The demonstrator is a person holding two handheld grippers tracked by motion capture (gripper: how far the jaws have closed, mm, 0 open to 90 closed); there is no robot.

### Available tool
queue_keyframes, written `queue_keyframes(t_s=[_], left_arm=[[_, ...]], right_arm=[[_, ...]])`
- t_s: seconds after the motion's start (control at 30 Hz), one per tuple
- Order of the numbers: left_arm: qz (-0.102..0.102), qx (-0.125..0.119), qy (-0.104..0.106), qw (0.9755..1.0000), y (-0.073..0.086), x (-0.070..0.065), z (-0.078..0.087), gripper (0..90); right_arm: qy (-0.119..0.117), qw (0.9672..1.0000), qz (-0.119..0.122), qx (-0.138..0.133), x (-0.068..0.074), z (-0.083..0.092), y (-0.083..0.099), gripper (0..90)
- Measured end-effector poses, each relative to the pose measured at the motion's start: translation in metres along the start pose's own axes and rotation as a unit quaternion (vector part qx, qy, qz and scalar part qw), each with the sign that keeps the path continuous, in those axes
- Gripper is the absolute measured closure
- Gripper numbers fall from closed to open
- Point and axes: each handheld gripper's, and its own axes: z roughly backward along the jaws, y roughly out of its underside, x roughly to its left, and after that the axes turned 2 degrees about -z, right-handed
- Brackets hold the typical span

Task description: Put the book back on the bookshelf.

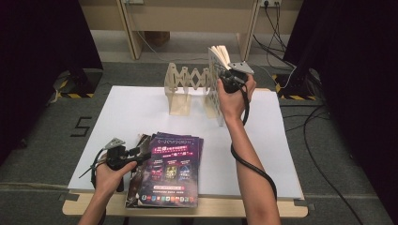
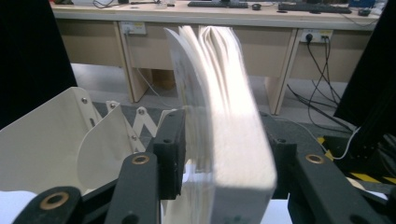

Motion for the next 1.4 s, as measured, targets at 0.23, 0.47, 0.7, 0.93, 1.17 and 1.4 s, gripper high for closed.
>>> queue_keyframes(t_s=[0.23,0.47,0.7,0.93,1.17,1.4], left_arm=[[0.0,0.0,0.0,1.0,0.0,0.0,0.0,33.5],[-0.002,0.003,-0.002,1.0,0.001,0.0,-0.001,33.6],[-0.003,0.004,-0.002,1.0,0.001,0.0,-0.002,33.5],[-0.002,0.003,-0.002,1.0,0.001,-0.001,-0.002,33.6],[-0.001,0.003,-0.004,1.0,0.001,0.0,-0.001,33.5],[-0.001,0.001,-0.008,1.0,0.001,0.0,-0.001,33.2]], right_arm=[[-0.005,1.0,-0.003,-0.001,-0.002,0.009,0.003,57.7],[-0.011,0.9999,-0.012,0.005,-0.007,0.021,0.011,56.1],[-0.008,0.9998,-0.016,0.011,-0.011,0.027,0.015,55.3],[-0.008,0.9998,-0.016,0.01,-0.011,0.032,0.018,55.2],[-0.012,0.9997,-0.02,0.008,-0.009,0.039,0.022,55.1],[-0.014,0.9997,-0.02,0.008,-0.011,0.046,0.025,55.0]])
